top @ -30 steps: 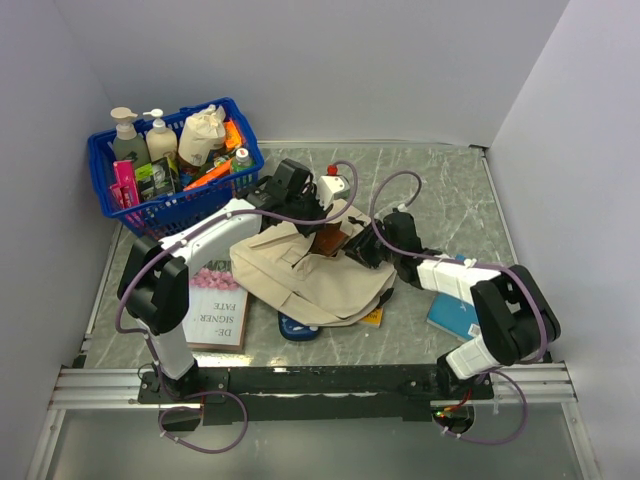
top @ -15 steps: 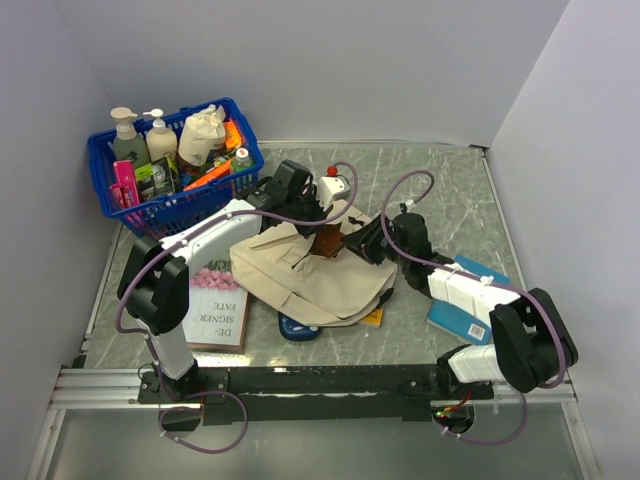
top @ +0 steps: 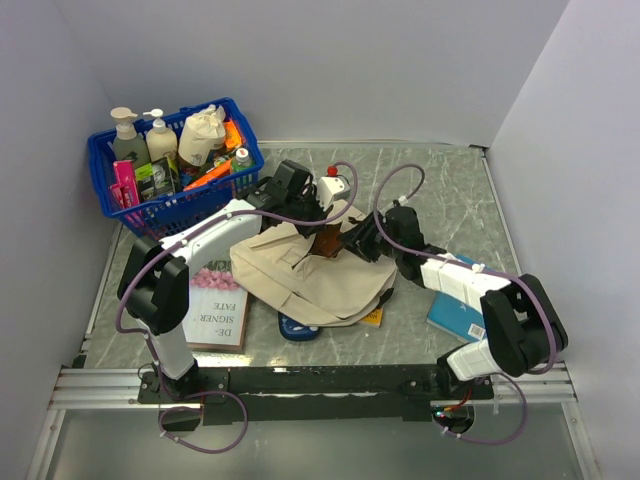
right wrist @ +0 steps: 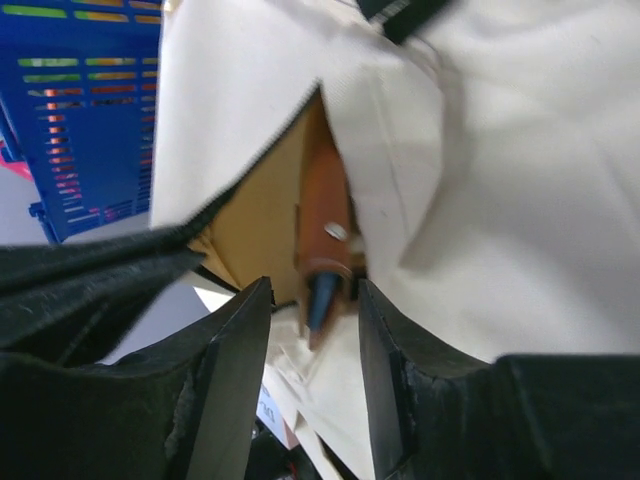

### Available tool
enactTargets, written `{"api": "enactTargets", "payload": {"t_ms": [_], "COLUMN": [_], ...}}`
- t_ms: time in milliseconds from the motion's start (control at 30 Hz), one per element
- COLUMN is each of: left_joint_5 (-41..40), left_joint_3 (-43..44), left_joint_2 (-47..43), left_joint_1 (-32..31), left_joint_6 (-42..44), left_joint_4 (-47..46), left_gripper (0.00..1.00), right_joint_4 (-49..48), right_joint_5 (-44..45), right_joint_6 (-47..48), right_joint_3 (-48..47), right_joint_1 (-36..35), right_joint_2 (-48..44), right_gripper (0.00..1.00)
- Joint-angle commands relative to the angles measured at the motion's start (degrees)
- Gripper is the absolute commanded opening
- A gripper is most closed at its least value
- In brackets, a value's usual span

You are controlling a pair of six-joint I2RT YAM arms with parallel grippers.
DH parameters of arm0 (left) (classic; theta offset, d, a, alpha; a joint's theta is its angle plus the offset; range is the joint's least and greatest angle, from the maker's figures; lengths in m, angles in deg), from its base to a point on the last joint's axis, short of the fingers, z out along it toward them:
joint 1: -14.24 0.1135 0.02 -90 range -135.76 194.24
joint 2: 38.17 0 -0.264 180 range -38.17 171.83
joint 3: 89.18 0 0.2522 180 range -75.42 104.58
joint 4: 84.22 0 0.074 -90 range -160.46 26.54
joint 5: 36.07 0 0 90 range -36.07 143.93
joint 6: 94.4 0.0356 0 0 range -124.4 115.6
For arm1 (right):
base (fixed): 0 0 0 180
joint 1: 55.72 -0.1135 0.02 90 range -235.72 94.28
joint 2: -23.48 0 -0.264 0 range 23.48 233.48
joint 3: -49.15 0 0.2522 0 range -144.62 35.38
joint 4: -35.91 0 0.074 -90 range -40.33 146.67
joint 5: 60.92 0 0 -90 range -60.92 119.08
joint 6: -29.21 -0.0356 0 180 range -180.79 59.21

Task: Pack the student bag
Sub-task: Place the personal item in the student bag.

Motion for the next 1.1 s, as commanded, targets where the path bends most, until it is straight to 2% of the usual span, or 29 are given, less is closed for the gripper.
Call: {"api": "enactTargets", "payload": {"t_ms": [0, 67, 100, 200, 333, 467, 567, 733, 800, 933, 1033, 1067], "left_joint_5": [3.3, 3.3, 3.3, 3.3, 3.4, 3.8, 3.8, 3.4, 3.3, 3.6, 3.8, 3.9], "left_joint_3": [0.1, 0.3, 0.2, 0.3, 0.4, 0.8, 1.1, 0.8, 1.0, 1.2, 1.3, 1.3], "left_joint_2": [-3.2, -3.2, -3.1, -3.2, -3.1, -2.8, -2.6, -2.7, -2.5, -2.7, -2.7, -2.7], "left_joint_1": [-0.6, -0.5, -0.5, -0.6, -0.5, -0.5, -0.6, -0.5, -0.5, -0.5, -0.5, -0.5], "left_joint_6": [-0.4, -0.5, -0.5, -0.4, -0.3, -0.7, -0.8, -0.9, -0.9, -1.0, -1.0, -1.1], "left_joint_4": [-1.0, -0.9, -0.8, -0.7, -0.8, -0.9, -0.7, -0.8, -0.6, -0.6, -0.4, -0.3], "left_gripper": [0.01, 0.01, 0.01, 0.01, 0.01, 0.01, 0.01, 0.01, 0.01, 0.01, 0.01, 0.01], "right_joint_4": [-2.0, -2.5, -2.6, -0.4, 4.0, 2.9, -2.2, -21.4, -25.6, -24.6, -19.6, -18.4], "right_joint_5": [0.8, 0.9, 0.9, 1.2, 1.7, 1.3, 0.2, -3.1, -3.4, -3.5, -2.6, -2.8], "right_joint_6": [0.1, -0.3, -0.4, 0.0, 1.2, 0.9, -1.1, -8.4, -11.1, -10.6, -8.3, -7.4], "right_joint_3": [-4.8, -5.2, -5.3, -6.0, -7.6, -7.3, -6.2, -3.4, -3.3, -8.9, -12.8, -13.4], "right_joint_1": [-1.2, -1.5, -1.8, -1.9, -1.9, -2.0, -2.6, -2.9, -3.0, -4.6, -6.2, -6.3], "right_joint_2": [2.4, 3.6, 4.0, 5.1, 6.3, 7.8, 9.8, 13.6, 14.6, 18.7, 20.7, 20.9], "right_gripper": [0.43, 0.38, 0.30, 0.16, 0.09, 0.00, 0.00, 0.00, 0.00, 0.00, 0.00, 0.12]}}
